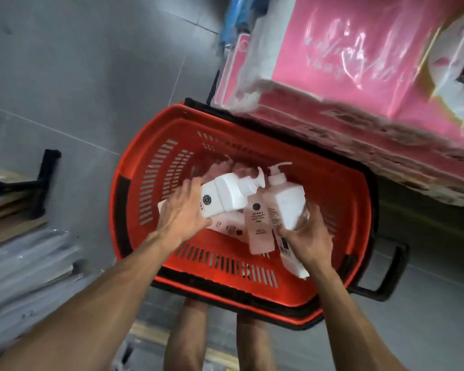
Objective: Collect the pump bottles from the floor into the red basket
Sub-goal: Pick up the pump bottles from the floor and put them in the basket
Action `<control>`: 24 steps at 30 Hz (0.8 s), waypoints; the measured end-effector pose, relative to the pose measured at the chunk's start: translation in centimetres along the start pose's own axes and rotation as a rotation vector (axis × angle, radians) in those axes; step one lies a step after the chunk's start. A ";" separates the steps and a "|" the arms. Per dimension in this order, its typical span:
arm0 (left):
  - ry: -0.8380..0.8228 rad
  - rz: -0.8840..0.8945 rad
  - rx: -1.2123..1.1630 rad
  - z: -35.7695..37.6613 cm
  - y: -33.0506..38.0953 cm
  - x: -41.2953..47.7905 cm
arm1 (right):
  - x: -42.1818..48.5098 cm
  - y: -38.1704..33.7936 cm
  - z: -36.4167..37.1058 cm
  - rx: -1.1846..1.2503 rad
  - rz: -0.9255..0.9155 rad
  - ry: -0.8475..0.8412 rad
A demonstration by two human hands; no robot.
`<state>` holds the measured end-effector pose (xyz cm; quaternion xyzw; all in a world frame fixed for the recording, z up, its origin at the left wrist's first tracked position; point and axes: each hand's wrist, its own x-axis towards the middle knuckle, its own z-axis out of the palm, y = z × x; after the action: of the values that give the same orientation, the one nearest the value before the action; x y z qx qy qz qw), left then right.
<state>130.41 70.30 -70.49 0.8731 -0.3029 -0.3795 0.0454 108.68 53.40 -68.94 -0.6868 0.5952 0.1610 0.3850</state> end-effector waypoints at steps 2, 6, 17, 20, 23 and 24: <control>-0.011 -0.002 0.042 1.2 -0.5 1.5 | 1.1 1.1 1.3 -0.027 -0.002 0.011; -0.027 -0.032 0.070 3.3 -1.9 4.1 | 2.8 3.1 3.8 -0.020 0.024 0.038; 0.002 -0.114 0.198 8.1 -6.2 10.6 | 6.4 7.4 7.2 0.027 0.034 -0.015; -0.024 -0.114 0.246 9.8 -6.3 11.7 | 7.9 7.5 8.6 -0.035 0.046 -0.039; 0.012 -0.138 0.248 11.1 -7.3 12.2 | 9.0 7.1 10.2 -0.107 0.077 -0.023; 0.017 -0.151 0.250 11.4 -7.5 12.3 | 9.1 7.1 10.5 -0.112 0.061 -0.026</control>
<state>132.80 71.20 -88.67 0.8953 -0.2810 -0.3337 -0.0899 106.67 54.69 -84.37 -0.6867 0.6009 0.2146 0.3483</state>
